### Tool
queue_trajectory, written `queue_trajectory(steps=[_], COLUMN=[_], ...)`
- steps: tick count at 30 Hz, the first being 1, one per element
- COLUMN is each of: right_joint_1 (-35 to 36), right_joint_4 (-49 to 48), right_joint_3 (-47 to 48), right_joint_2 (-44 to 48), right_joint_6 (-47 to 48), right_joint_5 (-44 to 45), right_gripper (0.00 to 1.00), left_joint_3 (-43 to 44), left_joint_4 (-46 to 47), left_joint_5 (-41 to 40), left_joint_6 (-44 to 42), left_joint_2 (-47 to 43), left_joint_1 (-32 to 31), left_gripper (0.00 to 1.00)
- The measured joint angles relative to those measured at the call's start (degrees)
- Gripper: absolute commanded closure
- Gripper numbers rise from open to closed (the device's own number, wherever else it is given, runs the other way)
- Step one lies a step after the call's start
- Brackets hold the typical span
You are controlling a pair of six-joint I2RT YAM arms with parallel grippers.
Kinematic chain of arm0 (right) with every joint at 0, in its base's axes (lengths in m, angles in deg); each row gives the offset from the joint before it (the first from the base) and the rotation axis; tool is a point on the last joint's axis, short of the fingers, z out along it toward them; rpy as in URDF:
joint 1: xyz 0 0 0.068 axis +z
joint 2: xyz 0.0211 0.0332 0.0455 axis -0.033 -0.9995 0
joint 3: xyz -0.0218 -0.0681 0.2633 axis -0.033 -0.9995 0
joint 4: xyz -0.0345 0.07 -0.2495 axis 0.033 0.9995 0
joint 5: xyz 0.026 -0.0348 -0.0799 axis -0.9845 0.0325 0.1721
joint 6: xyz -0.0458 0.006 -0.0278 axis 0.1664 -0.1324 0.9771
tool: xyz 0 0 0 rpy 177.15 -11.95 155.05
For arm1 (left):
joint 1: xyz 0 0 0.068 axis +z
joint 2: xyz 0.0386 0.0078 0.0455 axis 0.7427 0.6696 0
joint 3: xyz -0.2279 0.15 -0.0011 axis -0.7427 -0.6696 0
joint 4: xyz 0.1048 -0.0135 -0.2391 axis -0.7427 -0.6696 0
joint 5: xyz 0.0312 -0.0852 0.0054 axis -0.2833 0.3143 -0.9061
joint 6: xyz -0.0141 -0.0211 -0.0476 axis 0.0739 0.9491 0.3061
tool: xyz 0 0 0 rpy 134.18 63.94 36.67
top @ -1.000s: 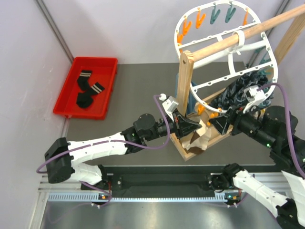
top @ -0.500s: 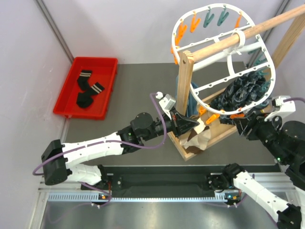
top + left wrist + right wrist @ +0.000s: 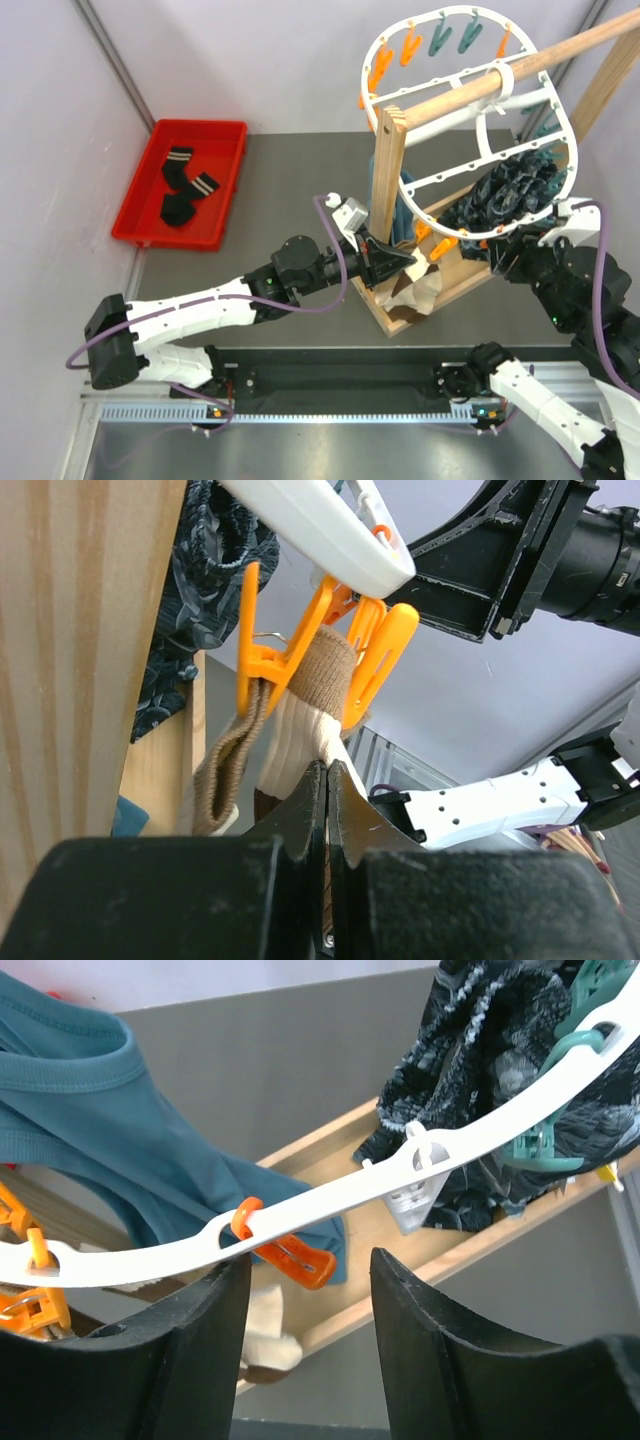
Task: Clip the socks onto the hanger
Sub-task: Clamp the sock onto the hanger.
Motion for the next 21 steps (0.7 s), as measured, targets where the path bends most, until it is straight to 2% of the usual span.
queue_trajectory(steps=[5, 8, 11, 16, 18, 20, 21], right_joint_1=[0.00, 0.00, 0.00, 0.00, 0.00, 0.00, 0.00], right_joint_4=[-3.13, -4.57, -5.86, -6.91, -7.13, -7.08, -6.99], right_joint_3=[-1.64, -2.29, -2.54, -2.54, -2.54, -2.51, -2.45], right_joint_2=[1.46, 1.66, 1.66, 1.70, 1.70, 1.70, 1.68], right_joint_6=[2.56, 4.00, 5.05, 6.14, 6.08, 6.01, 5.90], right_joint_5=[-0.15, -0.68, -1.86, -3.30, -4.09, -4.72, -4.92], right_gripper=[0.53, 0.60, 0.68, 0.92, 1.00, 1.00, 1.00], left_joint_3=[0.00, 0.00, 0.00, 0.00, 0.00, 0.00, 0.00], left_joint_4=[-0.04, -0.09, -0.20, -1.11, -1.40, -1.81, -2.14], left_joint_5=[0.42, 0.63, 0.74, 0.81, 0.79, 0.66, 0.57], left_joint_6=[0.00, 0.00, -0.02, -0.07, -0.17, -0.33, -0.24], left_joint_2=[-0.48, -0.81, -1.16, -1.62, -1.64, -1.64, -1.64], left_joint_1=[0.00, 0.00, 0.00, 0.00, -0.02, -0.02, -0.02], left_gripper=[1.00, 1.00, 1.00, 1.00, 0.87, 0.80, 0.66])
